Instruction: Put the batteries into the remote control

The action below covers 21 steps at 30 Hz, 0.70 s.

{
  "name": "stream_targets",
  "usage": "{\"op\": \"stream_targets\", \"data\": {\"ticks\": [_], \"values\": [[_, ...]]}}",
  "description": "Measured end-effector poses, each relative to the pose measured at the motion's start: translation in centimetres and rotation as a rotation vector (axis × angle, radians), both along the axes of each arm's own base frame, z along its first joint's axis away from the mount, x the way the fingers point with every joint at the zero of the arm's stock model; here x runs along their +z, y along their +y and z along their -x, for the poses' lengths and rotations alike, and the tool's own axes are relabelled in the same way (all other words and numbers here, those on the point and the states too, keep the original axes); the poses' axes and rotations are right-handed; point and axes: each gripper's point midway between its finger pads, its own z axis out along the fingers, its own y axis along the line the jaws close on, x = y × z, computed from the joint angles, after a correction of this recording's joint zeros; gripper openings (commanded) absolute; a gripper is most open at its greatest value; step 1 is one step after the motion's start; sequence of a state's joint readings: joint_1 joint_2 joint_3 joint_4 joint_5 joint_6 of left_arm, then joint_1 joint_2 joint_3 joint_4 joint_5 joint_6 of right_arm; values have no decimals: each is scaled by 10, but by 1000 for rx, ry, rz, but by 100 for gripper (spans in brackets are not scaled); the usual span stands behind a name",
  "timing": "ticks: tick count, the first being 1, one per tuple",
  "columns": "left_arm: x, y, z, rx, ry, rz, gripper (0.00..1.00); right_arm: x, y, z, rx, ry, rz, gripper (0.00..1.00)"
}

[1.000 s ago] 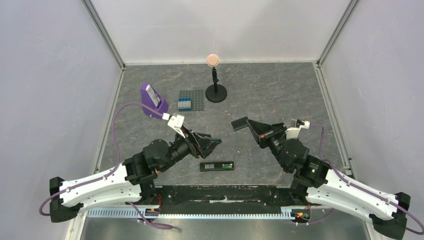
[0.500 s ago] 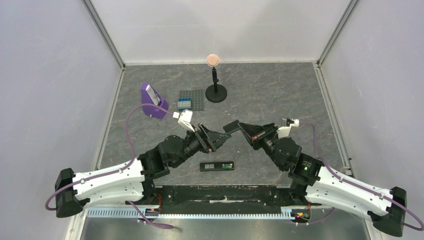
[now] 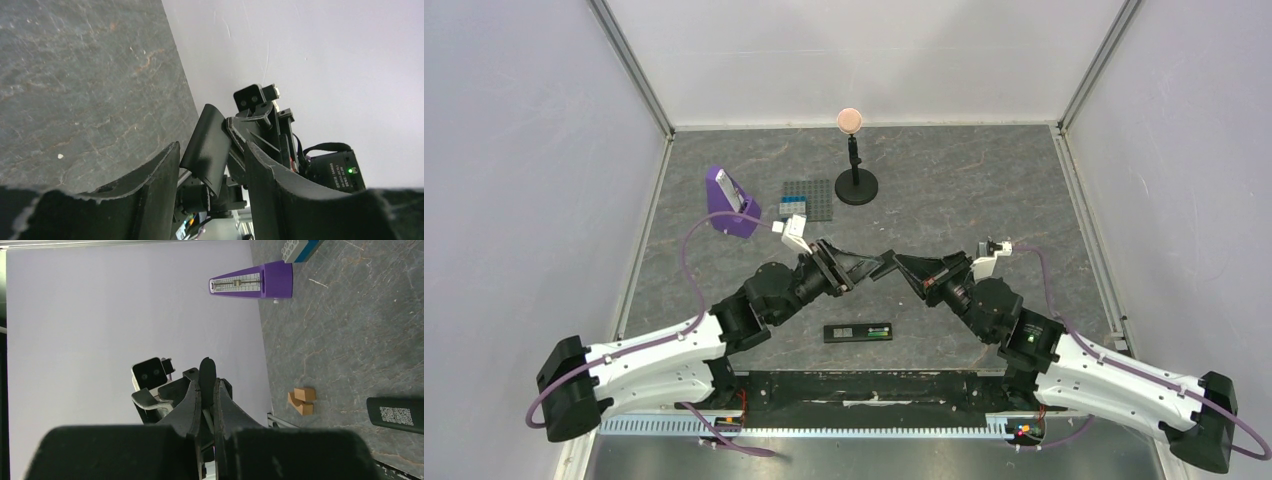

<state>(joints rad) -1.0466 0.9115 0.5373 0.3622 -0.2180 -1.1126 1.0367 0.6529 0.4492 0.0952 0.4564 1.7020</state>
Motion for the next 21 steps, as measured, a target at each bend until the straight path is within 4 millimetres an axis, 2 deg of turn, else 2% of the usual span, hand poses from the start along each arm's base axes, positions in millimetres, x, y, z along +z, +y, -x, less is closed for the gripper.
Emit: {"op": "stream_targets", "data": {"ticks": [4,6,13,17,18,20,21], "values": [[-7,-8,5,-42,25,-5,58,-2,3,0,8,4,3,0],[-6,-9,6,-53,28,5,56,-3,4,0,10,7,2,0],[-3,-10,6,-58,43,35,35,3,4,-1,5,5,-29,0],[-3,-12,6,-59,60,47,17,2,3,-1,3,8,-31,0],[-3,-12,5,-58,62,53,12,1,3,-1,3,9,-32,3],[0,-12,5,-58,71,72,2,0,3,-1,3,10,-36,27],[0,-12,5,-58,74,78,2,0,3,-1,3,10,-38,38]]}}
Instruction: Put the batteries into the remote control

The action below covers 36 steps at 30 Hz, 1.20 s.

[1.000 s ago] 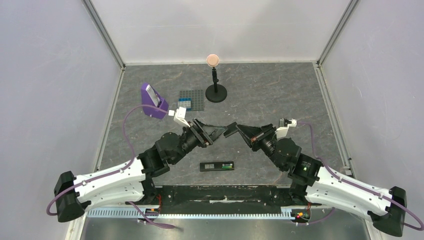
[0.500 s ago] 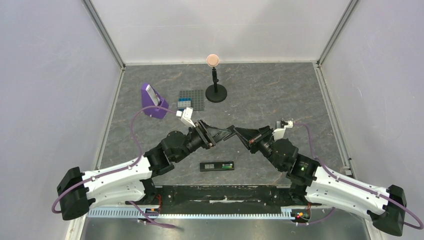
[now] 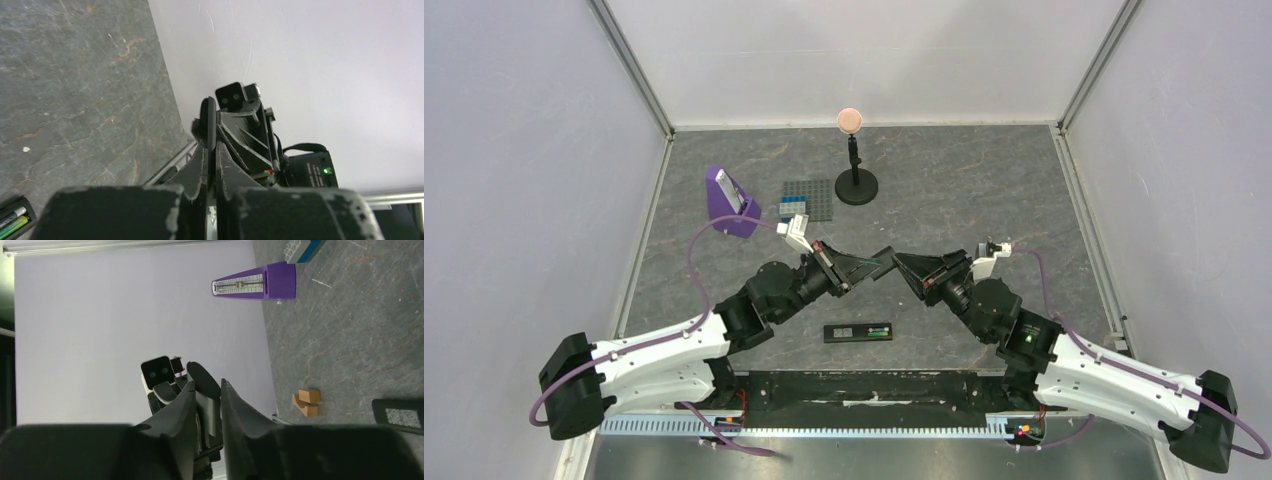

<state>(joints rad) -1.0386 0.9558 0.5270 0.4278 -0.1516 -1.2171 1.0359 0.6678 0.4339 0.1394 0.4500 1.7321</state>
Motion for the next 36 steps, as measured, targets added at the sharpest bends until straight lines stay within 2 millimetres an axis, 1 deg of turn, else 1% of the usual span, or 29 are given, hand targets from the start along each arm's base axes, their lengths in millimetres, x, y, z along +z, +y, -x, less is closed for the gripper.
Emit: {"op": "stream_targets", "data": {"ticks": [2,4,6,8,10,11,13,14,16,18,19,21,23,24,26,30,32,36], "values": [[0,-1,2,-8,0,3,2,-2,-1,1,1,-1,11,57],[-1,-1,4,-18,-1,-4,2,-7,-3,3,8,-7,47,71],[-7,-1,6,-28,3,-32,2,-9,-9,6,12,-32,88,82],[-15,2,8,-39,1,-77,2,-6,-18,10,8,-86,136,89],[-23,6,11,-58,3,-130,2,-2,-29,13,1,-155,207,92],[-26,8,12,-68,2,-150,2,0,-34,14,1,-206,270,92],[-31,13,13,-97,12,-186,2,10,-41,16,16,-314,408,93],[-33,16,13,-113,18,-197,2,19,-42,18,36,-388,490,93],[-38,22,12,-145,39,-208,2,40,-41,24,101,-553,650,93],[-43,27,11,-185,68,-213,2,64,-35,34,200,-758,811,94],[-46,28,11,-206,83,-215,2,72,-31,39,254,-858,883,94],[-52,28,14,-260,114,-219,2,77,-23,46,359,-1031,1014,95],[-57,24,23,-336,145,-223,2,65,-14,50,476,-1174,1142,95],[-57,22,29,-374,154,-221,2,54,-10,50,538,-1223,1201,95],[-54,19,38,-437,163,-215,2,24,-2,52,691,-1301,1308,95],[-42,16,50,-526,151,-193,2,-20,8,60,928,-1415,1417,95],[-36,15,53,-554,144,-184,2,-33,14,71,1003,-1498,1436,95],[-36,14,59,-601,155,-179,2,-45,26,91,1094,-1647,1461,91]]}}
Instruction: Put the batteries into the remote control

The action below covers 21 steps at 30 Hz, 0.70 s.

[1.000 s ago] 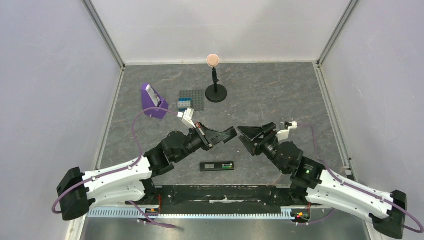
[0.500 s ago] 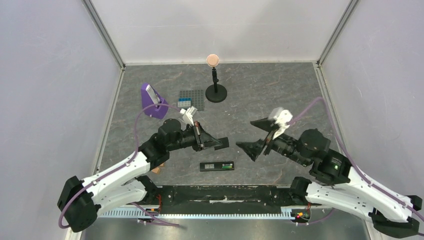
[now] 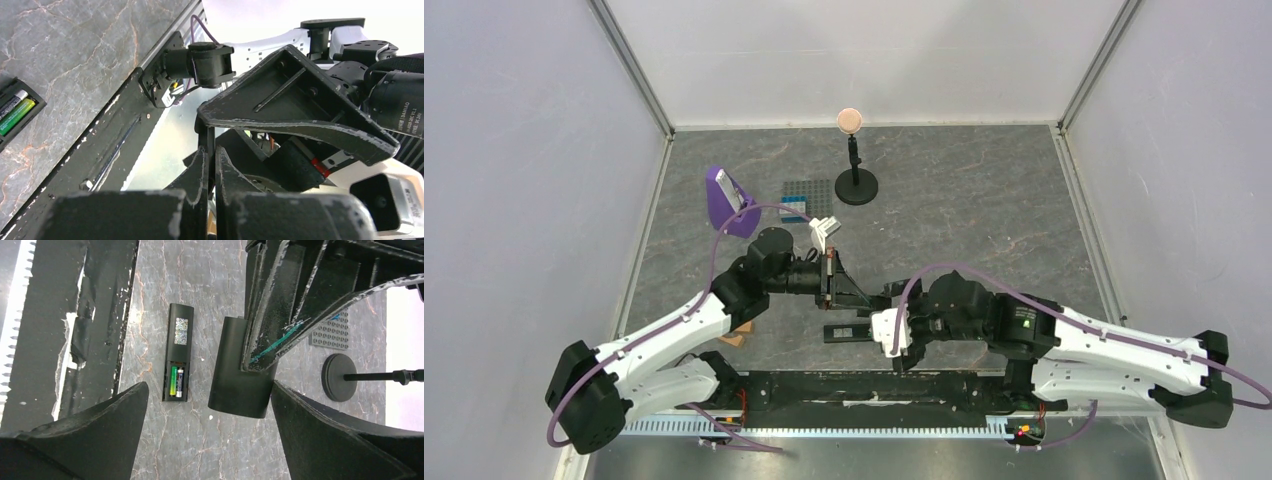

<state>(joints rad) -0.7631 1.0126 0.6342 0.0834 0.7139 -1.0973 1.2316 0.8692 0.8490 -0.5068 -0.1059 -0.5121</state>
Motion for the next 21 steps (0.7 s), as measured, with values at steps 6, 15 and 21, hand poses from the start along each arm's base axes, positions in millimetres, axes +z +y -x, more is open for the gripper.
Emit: {"op": "stream_targets", "data": {"ticks": [6,15,21], "values": [[-1,1,5,-27,13,-1,2,-13,3,-6,7,-70,39,70],[-1,2,6,-36,16,-3,2,-7,7,-12,-20,-90,7,62],[-3,2,6,-35,20,-10,2,-3,8,-16,-62,-82,-15,47]]}}
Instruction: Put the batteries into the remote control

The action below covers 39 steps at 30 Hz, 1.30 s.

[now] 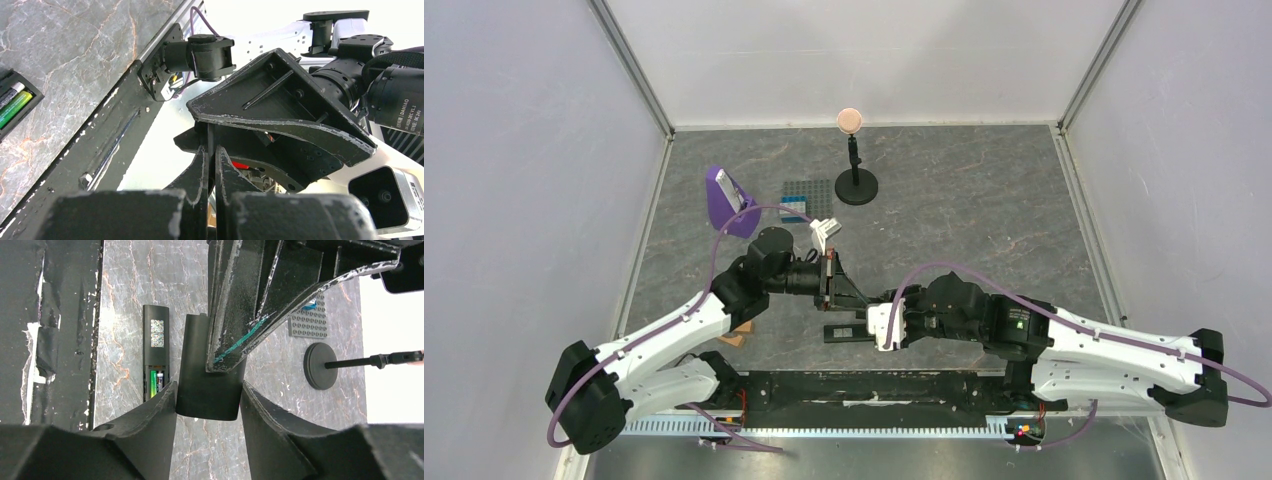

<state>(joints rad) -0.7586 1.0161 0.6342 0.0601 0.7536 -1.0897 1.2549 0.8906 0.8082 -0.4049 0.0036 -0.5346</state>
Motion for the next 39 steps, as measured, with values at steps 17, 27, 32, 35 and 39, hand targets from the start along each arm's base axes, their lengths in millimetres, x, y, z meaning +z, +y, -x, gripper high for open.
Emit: {"op": "stream_targets", "data": {"ticks": [17,27,32,35,39], "values": [[-20,8,-15,91,-2,-88,58,-16,-9,-9,-82,9,65,27],[-81,77,-56,488,38,-325,57,-104,-39,1,-56,80,377,25],[-129,102,-57,587,127,-414,57,-133,-40,2,-21,127,511,23],[-146,108,-54,600,163,-447,56,-146,-39,-1,-9,162,584,23],[-158,110,-53,610,186,-461,56,-154,-36,-7,-9,202,629,22]]}}
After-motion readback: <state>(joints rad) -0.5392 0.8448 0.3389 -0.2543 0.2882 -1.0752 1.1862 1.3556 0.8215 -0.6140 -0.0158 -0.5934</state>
